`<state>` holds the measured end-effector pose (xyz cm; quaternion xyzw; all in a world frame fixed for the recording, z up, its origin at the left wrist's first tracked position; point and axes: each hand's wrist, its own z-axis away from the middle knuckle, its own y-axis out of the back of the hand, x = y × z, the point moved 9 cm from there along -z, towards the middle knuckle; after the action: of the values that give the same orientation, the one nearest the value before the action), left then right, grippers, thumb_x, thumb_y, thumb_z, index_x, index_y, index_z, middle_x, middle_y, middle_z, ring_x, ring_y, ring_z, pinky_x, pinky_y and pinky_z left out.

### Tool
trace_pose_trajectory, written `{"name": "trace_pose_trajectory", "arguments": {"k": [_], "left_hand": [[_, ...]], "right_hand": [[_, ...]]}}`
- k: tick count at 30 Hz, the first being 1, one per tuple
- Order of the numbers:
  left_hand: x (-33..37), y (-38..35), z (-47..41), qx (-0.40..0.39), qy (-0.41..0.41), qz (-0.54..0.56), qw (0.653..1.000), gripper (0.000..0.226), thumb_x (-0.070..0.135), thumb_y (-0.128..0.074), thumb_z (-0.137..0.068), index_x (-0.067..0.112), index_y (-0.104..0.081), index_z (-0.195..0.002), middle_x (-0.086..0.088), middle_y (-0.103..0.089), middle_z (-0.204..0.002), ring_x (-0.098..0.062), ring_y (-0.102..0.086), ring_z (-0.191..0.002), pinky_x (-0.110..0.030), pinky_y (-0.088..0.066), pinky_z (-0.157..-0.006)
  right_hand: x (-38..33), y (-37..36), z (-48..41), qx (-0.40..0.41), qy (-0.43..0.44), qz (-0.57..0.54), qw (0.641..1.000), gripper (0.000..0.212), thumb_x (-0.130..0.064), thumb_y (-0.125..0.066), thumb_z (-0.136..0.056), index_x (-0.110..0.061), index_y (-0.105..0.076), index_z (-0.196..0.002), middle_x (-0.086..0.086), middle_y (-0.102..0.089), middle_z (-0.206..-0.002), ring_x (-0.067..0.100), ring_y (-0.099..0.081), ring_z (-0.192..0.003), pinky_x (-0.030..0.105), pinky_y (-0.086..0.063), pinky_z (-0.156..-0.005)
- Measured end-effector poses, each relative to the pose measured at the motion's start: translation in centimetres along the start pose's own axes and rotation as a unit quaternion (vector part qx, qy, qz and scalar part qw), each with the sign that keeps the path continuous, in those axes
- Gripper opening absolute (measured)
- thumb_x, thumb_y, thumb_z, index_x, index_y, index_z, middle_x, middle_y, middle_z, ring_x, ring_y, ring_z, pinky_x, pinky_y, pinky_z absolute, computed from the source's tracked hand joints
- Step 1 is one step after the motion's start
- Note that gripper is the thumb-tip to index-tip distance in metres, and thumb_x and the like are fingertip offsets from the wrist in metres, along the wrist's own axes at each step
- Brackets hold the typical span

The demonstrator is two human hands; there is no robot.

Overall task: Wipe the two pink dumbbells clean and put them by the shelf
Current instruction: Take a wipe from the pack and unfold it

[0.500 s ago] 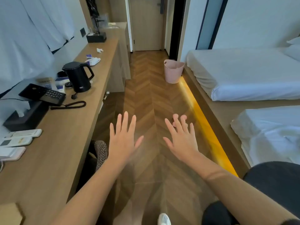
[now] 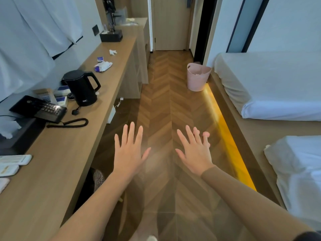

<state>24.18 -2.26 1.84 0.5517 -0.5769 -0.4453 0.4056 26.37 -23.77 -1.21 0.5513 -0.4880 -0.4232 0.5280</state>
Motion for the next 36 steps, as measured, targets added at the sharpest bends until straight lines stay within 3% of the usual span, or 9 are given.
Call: {"name": "trace_pose_trajectory", "arguments": {"k": [5, 8, 21, 29, 36], "left_hand": [[-1.4, -2.1, -4.7, -0.01, 0.02, 0.01, 1.0, 0.082, 0.066, -0.029, -0.089, 0.016, -0.035, -0.153, -0.015, -0.032, -0.159, -0.037, -0.026, -0.148, -0.06, -0.026, -0.113], [-2.2, -4.4, -8.8, -0.017, 0.026, 0.021, 0.999, 0.079, 0.066, -0.024, -0.094, 0.015, -0.033, -0.154, -0.016, -0.031, -0.16, -0.037, -0.026, -0.148, -0.06, -0.026, -0.113], [-6.7, -12.1, -28.6, -0.06, -0.001, 0.052, 0.997, 0.085, 0.07, -0.012, -0.091, 0.016, -0.037, -0.152, -0.015, -0.035, -0.158, -0.038, -0.031, -0.146, -0.06, -0.029, -0.111], [-9.6, -15.9, -37.3, -0.069, 0.033, 0.047, 0.996, 0.08, 0.065, -0.035, -0.09, 0.015, -0.039, -0.152, -0.016, -0.037, -0.157, -0.038, -0.032, -0.145, -0.062, -0.03, -0.11], [-11.5, -20.9, -47.1, -0.07, 0.076, 0.032, 0.994, 0.076, 0.064, -0.036, -0.093, 0.015, -0.039, -0.152, -0.016, -0.034, -0.158, -0.038, -0.029, -0.147, -0.061, -0.025, -0.112]], "right_hand": [[0.6, -1.4, -5.6, -0.03, 0.003, -0.01, 1.0, 0.068, -0.061, -0.027, -0.1, -0.034, -0.001, -0.157, 0.004, -0.001, -0.167, 0.033, -0.003, -0.153, 0.057, -0.008, -0.119], [0.5, -2.3, -10.0, -0.035, -0.004, -0.011, 0.999, 0.069, -0.061, -0.027, -0.1, -0.035, 0.003, -0.157, 0.003, 0.006, -0.167, 0.031, 0.003, -0.153, 0.055, -0.007, -0.12], [-0.5, -4.8, -30.2, -0.045, -0.024, -0.041, 0.998, 0.068, -0.059, -0.033, -0.1, -0.034, -0.008, -0.158, 0.004, -0.003, -0.167, 0.032, -0.003, -0.153, 0.056, -0.011, -0.119], [-0.3, -6.4, -40.6, -0.058, -0.005, -0.056, 0.997, 0.067, -0.055, -0.031, -0.101, -0.032, -0.006, -0.158, 0.005, -0.003, -0.167, 0.032, -0.001, -0.153, 0.055, -0.008, -0.12], [0.5, -9.8, -53.2, -0.081, 0.029, -0.068, 0.994, 0.069, -0.052, -0.042, -0.098, -0.028, -0.017, -0.158, 0.01, -0.015, -0.165, 0.036, -0.015, -0.151, 0.059, -0.02, -0.116]]}}
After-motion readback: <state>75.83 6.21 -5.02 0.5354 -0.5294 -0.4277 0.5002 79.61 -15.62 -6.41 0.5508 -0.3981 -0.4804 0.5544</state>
